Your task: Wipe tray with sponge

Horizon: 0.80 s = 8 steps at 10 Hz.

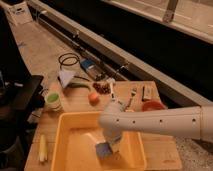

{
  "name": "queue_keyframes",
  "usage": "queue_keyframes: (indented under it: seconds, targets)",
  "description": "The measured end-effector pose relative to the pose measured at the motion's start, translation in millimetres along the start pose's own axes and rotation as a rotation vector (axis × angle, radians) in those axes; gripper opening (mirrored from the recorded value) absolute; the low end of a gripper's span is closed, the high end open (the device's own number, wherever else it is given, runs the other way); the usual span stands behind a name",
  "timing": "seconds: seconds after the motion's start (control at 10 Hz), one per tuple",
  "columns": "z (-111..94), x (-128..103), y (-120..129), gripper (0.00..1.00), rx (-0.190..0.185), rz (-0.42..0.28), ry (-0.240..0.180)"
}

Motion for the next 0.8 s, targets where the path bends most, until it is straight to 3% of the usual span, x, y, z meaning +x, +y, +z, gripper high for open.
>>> queue_keyframes:
  seconds: [0.2,0.5,0.8]
  targets:
    - [-1,6,-22,0.0,0.001,0.001,0.011]
    - [0,-26,-41,0.0,0.005,-0.072,0.002]
    - [5,-58,-27,0.0,-0.008,-0.149,-0.021]
